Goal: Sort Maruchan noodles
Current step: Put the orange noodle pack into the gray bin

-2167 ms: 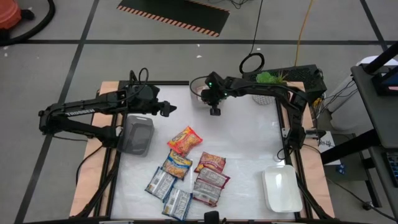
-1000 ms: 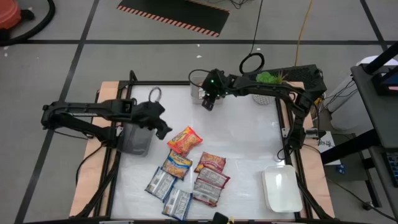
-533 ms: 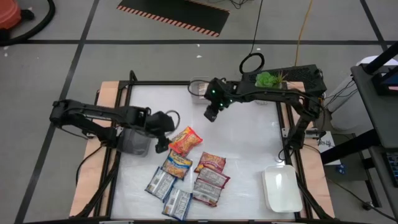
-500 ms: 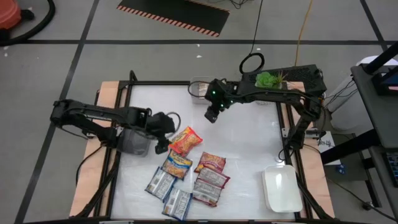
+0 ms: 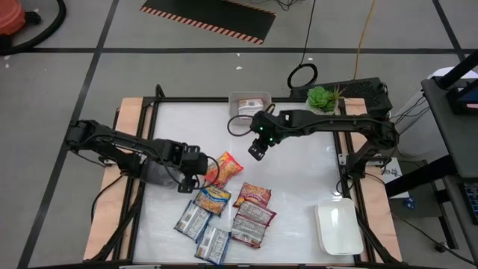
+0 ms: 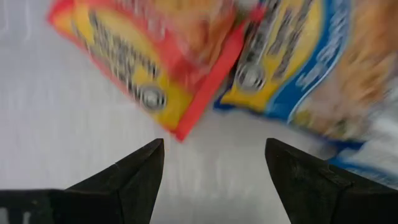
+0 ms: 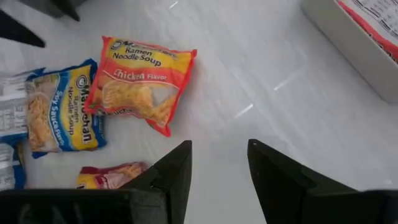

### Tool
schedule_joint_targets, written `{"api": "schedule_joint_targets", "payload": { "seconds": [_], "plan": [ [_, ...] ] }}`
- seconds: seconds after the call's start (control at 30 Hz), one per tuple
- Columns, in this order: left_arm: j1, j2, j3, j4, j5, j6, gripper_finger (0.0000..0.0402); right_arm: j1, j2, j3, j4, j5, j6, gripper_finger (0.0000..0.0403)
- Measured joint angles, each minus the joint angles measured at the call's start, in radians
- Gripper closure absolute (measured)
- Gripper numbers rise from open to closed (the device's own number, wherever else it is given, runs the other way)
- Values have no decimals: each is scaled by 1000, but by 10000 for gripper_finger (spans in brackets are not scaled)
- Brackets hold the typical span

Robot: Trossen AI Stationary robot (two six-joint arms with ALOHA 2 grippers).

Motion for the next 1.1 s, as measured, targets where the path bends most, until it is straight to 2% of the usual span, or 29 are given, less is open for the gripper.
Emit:
{"api": "schedule_joint_targets", "payload": {
  "seconds": [0.2,0.37,0.47,0.67,1.1],
  "plan": [
    [0,0,-44,49,-43,26,122,48,-3,0,-11,12,58,254],
    [-11,0,-91,221,-46,153,122,73,-3,0,-27,10,67,254],
    [-13,0,-139,312,-46,176,122,87,-3,0,-61,10,74,254],
    [-13,0,-210,323,-111,37,122,111,-3,0,-128,11,46,254],
    [7,32,-294,415,-116,-152,122,97,-2,0,-123,14,-62,255]
  ]
}}
